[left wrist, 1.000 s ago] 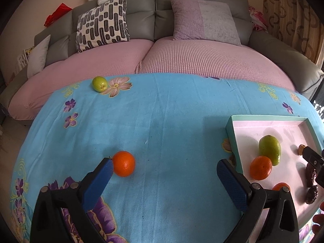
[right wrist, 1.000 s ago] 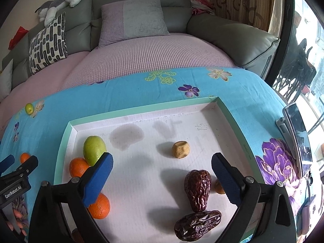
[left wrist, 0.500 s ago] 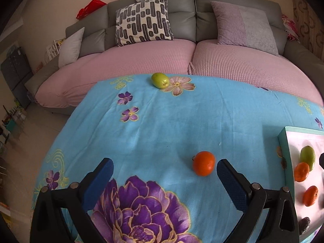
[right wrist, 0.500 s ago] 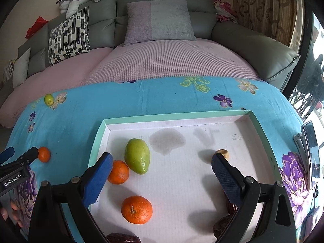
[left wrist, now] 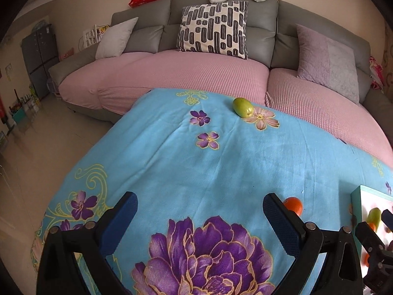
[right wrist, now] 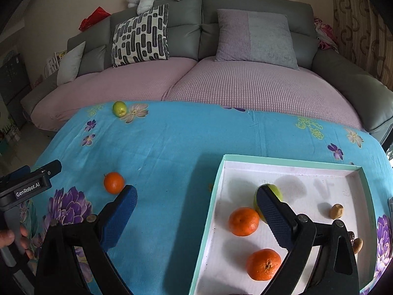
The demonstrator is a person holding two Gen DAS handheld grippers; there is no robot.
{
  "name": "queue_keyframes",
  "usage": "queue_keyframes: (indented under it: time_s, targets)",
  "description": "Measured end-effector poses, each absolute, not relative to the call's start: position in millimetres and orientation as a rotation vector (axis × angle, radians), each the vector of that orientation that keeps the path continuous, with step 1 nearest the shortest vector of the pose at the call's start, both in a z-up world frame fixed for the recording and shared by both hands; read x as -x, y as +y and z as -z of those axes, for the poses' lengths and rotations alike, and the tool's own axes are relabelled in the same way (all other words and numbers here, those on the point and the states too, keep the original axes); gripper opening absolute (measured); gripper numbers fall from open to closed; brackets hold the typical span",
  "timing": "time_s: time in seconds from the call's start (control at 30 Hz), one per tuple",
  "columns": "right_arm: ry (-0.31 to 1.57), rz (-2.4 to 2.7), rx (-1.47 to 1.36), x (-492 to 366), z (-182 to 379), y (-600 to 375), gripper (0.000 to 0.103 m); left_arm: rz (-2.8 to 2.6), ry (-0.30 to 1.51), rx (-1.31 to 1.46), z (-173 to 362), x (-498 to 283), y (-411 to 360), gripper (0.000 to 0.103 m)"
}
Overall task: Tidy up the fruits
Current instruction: 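Move the right tool down to the mandarin and close on it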
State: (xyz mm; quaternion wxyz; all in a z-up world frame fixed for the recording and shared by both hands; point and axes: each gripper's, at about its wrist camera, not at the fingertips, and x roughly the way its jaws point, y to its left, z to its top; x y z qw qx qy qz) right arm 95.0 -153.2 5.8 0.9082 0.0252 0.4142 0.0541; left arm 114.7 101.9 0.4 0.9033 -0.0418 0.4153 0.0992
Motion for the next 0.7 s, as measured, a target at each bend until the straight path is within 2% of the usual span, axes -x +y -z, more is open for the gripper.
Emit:
queue_keyframes:
  time_s: [0.33, 0.7]
  targets:
    - [0.875, -0.266, -0.014, -106, 12, -92, 0.098, -0.234, 0.878, 0.115, 6, -116, 124, 0.103]
    - [0.912, -0.298, -0.013, -128, 33, -71, 0.098, -0.219, 0.935, 0.122, 31, -128, 123, 0.103]
